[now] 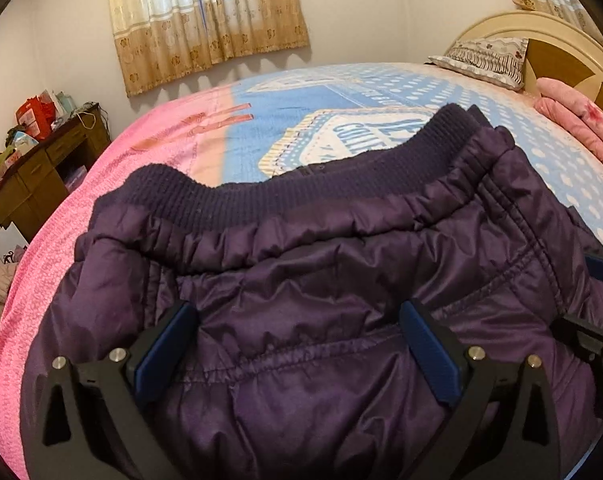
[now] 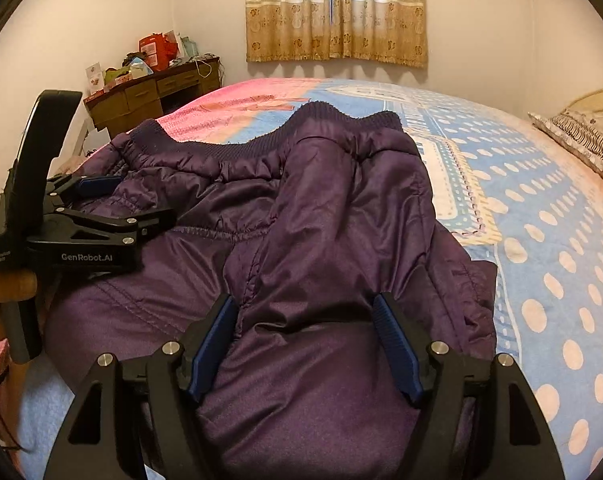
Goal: Fold large clothes
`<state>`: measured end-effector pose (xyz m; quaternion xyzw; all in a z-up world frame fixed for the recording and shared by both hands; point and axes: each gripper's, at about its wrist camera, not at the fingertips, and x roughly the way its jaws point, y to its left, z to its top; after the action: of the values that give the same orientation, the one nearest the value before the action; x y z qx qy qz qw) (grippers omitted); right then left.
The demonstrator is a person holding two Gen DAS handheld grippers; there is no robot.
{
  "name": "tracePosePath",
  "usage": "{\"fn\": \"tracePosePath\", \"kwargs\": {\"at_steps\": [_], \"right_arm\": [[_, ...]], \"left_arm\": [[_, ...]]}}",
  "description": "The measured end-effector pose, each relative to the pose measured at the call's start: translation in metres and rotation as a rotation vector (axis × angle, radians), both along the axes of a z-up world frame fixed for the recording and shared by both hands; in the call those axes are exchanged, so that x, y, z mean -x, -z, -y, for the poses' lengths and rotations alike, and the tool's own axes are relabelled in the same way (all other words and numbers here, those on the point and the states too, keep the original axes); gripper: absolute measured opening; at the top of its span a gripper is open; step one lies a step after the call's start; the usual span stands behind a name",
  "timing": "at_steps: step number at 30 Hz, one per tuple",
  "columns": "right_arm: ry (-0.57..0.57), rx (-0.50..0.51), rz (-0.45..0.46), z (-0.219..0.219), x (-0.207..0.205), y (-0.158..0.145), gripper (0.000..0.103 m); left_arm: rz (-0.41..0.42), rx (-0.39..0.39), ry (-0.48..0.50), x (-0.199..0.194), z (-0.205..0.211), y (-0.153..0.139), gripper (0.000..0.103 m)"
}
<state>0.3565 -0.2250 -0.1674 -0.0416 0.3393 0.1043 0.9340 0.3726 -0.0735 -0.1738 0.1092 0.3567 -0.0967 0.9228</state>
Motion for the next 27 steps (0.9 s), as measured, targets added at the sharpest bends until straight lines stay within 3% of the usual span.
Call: {"fn": "tracePosePath", "kwargs": {"at_steps": [6,9,11,12,14,16,19,23,27], "right_arm": [[0.004,0.022,0.009,-0.004,0.001,-0.003,0.072],[-0.007,0.038,0.016,-0.005,0.005,-0.010,0.072],[0.015,0.035,0.024,-0.005,0.015,-0.024,0.072],[0.048,0.006,0.039,-0.003,0.023,-0.035,0.072],[0.080,-0.065,0.079,-0.001,0.034,-0.053,0.073],[0.082,-0.108,0.100,-0.008,0.038,-0.068,0.075],[0.033,-0.099,0.097,-0.037,0.034,-0.080,0.076],[-0.040,-0.018,0.101,-0.085,0.022,-0.076,0.076],[-0.030,0.026,0.055,-0.098,0.007,-0.056,0.076]], "left_arm": [[-0.001,-0.004,0.005,0.004,0.001,-0.002,0.103],[0.005,0.041,0.032,0.029,-0.016,-0.024,0.094],[0.082,0.076,0.034,0.061,-0.040,-0.046,0.095],[0.120,0.098,0.027,0.077,-0.055,-0.055,0.101],[0.177,0.135,-0.007,0.104,-0.092,-0.068,0.103],[0.176,0.182,-0.068,0.116,-0.129,-0.069,0.103],[0.133,0.282,-0.181,0.122,-0.182,-0.053,0.103],[-0.030,0.470,-0.258,0.118,-0.222,-0.007,0.103],[-0.085,0.709,-0.222,0.120,-0.232,0.014,0.103]]}}
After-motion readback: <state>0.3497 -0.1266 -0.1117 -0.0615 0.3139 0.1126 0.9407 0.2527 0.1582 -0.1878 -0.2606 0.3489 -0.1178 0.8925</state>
